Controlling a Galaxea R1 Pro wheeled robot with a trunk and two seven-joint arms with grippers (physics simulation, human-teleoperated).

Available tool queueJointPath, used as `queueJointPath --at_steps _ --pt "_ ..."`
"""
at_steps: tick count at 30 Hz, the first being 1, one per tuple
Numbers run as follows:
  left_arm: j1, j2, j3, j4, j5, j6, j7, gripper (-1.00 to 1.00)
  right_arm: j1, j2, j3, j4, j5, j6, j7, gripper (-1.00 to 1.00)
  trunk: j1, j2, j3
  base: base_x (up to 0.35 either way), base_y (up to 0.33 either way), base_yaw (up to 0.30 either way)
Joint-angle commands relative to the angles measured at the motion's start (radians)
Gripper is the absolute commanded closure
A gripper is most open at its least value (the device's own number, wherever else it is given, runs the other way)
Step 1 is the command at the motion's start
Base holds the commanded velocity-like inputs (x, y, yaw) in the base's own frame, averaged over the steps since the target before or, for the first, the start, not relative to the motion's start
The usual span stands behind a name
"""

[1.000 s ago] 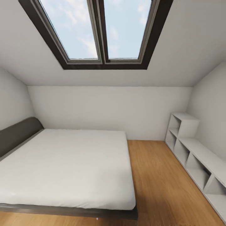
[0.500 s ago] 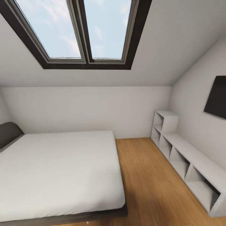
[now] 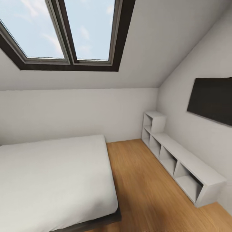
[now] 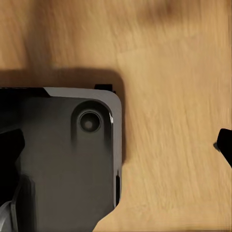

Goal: Attach the digital camera to the camera tripod in the bedroom.

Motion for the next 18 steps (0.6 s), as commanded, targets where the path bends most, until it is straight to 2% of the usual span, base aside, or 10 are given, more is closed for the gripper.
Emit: queueJointPath --at_steps 1,18 --pt "0.0 0.0 -0.009 0.0 0.007 -0.003 0.005 1.0 -0.001 0.0 0.0 0.003 -0.003 -0.005 0.004 -1.0 0.0 -0.001 0.0 0.0 0.0 -0.294" --pt "0.0 -0.001 -0.01 0.0 0.007 -0.006 0.008 1.0 -0.001 0.0 0.0 0.003 -0.003 -0.005 0.004 -1.0 0.0 -0.001 0.0 0.0 0.0 -0.294"
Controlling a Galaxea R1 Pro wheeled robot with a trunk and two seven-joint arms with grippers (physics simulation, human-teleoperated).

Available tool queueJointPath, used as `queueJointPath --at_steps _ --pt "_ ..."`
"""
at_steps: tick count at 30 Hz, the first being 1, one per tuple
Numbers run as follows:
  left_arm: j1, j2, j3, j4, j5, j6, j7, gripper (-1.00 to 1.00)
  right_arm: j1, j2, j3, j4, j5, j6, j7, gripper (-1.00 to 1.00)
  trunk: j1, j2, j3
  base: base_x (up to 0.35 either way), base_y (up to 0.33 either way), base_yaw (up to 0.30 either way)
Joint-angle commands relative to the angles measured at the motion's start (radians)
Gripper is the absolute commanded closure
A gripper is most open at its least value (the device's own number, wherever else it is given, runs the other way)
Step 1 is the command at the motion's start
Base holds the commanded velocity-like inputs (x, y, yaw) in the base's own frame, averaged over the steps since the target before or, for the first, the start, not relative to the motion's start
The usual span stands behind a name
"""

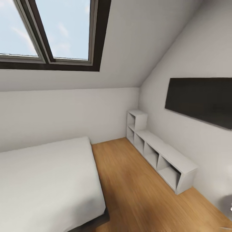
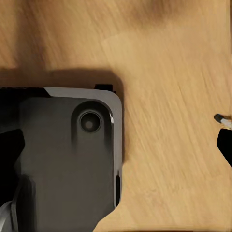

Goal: Attach the digital camera to the camera tripod in the bedroom.

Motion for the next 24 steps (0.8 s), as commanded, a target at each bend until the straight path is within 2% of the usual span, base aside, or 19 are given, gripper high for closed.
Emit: queueJointPath --at_steps 1,24 --pt "0.0 0.0 -0.009 0.0 0.007 -0.003 0.004 1.0 -0.001 0.0 0.0 0.003 -0.003 -0.005 0.004 -1.0 0.0 -0.001 0.0 0.0 0.0 -0.294" --pt "0.0 -0.007 -0.01 0.001 0.006 0.01 -0.008 1.0 -0.001 0.001 0.0 0.003 -0.003 -0.005 0.004 -1.0 0.0 -0.001 0.0 0.0 0.0 -0.294"
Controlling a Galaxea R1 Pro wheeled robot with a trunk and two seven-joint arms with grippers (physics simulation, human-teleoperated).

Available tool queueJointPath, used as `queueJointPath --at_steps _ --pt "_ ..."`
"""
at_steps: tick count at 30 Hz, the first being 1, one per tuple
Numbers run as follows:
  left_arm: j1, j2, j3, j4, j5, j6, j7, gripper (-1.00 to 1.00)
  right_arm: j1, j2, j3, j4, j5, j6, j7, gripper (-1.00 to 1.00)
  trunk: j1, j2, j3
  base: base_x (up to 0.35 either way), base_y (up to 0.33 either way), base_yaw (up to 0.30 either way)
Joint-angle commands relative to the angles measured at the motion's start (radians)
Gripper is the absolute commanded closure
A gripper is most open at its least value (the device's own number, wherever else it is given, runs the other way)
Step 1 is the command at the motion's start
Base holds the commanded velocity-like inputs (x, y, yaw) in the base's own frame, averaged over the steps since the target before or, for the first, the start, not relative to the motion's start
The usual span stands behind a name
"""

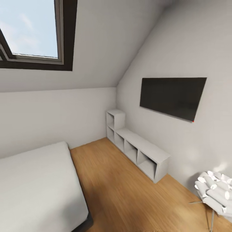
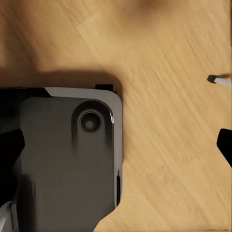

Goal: Attach the digital camera to the camera tripod in the bedroom.

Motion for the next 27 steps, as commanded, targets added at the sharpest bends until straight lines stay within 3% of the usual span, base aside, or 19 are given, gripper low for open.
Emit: queueJointPath --at_steps 1,27 --pt "0.0 0.0 -0.009 0.0 0.007 -0.002 0.004 1.0 -0.001 0.0 0.0 0.003 -0.003 -0.005 0.004 -1.0 0.0 -0.001 0.0 0.0 0.0 -0.294" --pt "0.0 0.0 -0.008 0.0 0.008 -0.003 0.005 1.0 -0.001 0.0 0.0 0.003 -0.003 -0.005 0.004 -1.0 0.0 -0.001 0.0 0.0 0.0 -0.294"
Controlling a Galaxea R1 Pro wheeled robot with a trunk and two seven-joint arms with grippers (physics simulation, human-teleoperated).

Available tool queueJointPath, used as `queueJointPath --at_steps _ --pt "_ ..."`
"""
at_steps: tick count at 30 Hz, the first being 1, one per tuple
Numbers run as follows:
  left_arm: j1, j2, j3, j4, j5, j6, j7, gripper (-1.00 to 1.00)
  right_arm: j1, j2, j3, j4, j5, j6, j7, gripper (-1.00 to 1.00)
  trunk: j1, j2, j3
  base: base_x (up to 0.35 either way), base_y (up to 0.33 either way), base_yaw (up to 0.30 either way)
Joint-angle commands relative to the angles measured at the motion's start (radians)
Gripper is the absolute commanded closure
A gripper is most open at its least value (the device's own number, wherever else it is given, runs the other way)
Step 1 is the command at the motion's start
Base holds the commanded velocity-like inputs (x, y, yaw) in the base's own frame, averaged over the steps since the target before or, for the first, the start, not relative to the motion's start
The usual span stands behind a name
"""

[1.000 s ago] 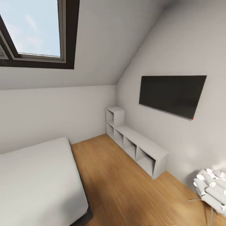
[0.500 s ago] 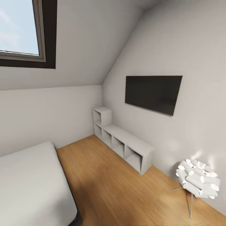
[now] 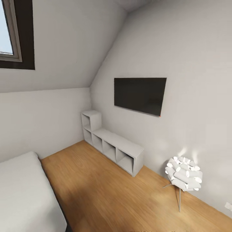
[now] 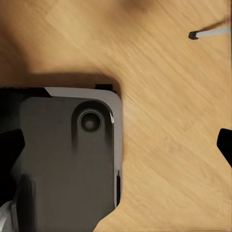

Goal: Attach the digital camera to the camera tripod in the bedroom.

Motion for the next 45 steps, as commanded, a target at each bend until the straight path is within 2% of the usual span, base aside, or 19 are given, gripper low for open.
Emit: queueJointPath --at_steps 1,45 --pt "0.0 0.0 -0.009 0.0 0.007 -0.003 0.004 1.0 -0.001 0.0 0.0 0.003 -0.003 -0.005 0.004 -1.0 0.0 -0.001 0.0 0.0 0.0 -0.294" --pt "0.004 -0.002 -0.01 -0.001 0.008 -0.017 0.013 1.0 -0.001 -0.001 0.0 0.003 -0.003 -0.005 0.004 -1.0 0.0 -0.001 0.0 0.0 0.0 -0.294"
